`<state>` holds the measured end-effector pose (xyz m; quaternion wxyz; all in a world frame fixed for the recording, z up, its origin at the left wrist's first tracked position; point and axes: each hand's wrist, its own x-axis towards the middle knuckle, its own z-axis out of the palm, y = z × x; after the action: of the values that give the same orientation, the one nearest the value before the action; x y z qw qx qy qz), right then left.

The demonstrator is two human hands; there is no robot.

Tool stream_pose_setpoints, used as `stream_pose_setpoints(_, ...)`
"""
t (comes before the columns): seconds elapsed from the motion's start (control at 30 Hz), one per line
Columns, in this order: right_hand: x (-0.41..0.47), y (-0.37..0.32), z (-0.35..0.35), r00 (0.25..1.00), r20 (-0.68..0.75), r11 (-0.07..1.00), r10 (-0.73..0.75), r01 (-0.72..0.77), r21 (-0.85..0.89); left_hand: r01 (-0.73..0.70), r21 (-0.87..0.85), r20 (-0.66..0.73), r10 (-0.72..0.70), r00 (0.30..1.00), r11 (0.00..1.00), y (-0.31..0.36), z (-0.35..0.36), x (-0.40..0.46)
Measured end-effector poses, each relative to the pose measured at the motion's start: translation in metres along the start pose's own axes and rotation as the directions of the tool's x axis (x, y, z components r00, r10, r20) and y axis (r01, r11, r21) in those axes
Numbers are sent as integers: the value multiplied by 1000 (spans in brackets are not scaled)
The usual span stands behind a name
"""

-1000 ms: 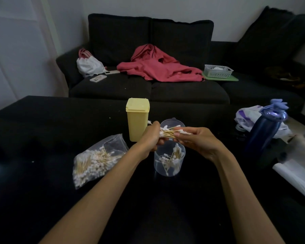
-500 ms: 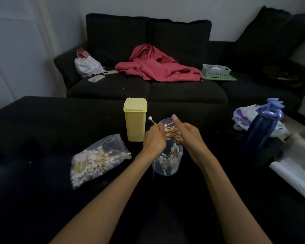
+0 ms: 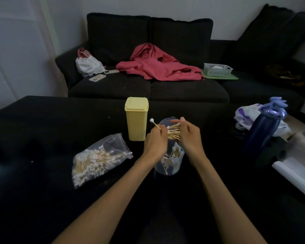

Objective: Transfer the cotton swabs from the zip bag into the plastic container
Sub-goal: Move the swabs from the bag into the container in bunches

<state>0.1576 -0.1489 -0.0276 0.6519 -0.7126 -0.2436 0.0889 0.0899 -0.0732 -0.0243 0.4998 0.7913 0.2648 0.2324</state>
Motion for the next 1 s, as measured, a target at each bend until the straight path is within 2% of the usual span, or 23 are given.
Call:
stream_pose_setpoints(0.07, -2, 2, 2, 1000, -15, 1000, -6, 6, 0, -21, 20, 10, 21, 1000, 1000, 0, 0, -2)
stream_pose_setpoints(0.17, -4, 0, 4, 988, -114, 994, -106, 104, -17, -19, -1, 25, 19, 1000, 1000, 3, 1, -4)
stream_pose_setpoints(0.27, -9, -2, 6, 956, -172, 971, -236, 226, -73, 51, -56, 76, -47, 996, 997, 7, 2, -5)
stream_pose_setpoints(0.37, -12, -2, 6, 911, -244, 941, -333, 305, -147, 128, -130, 187, -103, 977, 983, 12, 1, -7)
stream_pose_setpoints(0.47, -10, -1, 5, 891, -331, 951, -310, 290, -110, 237, -189, 281, -179, 943, 953, 19, -5, -8)
stream_pose_setpoints(0.53, -8, -3, 4, 908, -344, 969, -241, 247, -26, 332, -278, 360, -223, 906, 901, 21, -10, -8)
stream_pose_setpoints(0.6, -8, -5, 4, 922, -347, 978, -171, 203, 58, 362, -322, 374, -234, 898, 875, 21, -15, -6)
stream_pose_setpoints(0.67, -6, -5, 3, 921, -365, 978, -135, 182, 98, 344, -398, 297, -235, 925, 850, 21, -18, -4)
stream_pose_setpoints(0.7, -5, -4, 2, 914, -385, 979, -131, 179, 93, 302, -443, 215, -228, 950, 844, 22, -19, -3)
stream_pose_setpoints(0.8, -3, -1, 0, 882, -451, 988, -136, 155, 4, 86, -404, -48, -115, 992, 911, 17, -20, 4)
stream_pose_setpoints(0.87, -2, 1, 0, 870, -472, 989, -142, 147, -25, -2, -308, -99, -30, 995, 951, 15, -16, 3)
stream_pose_setpoints(1.0, -2, 2, 3, 849, -515, 992, -119, 124, -26, -10, -199, -111, -12, 994, 980, 8, 0, -4)
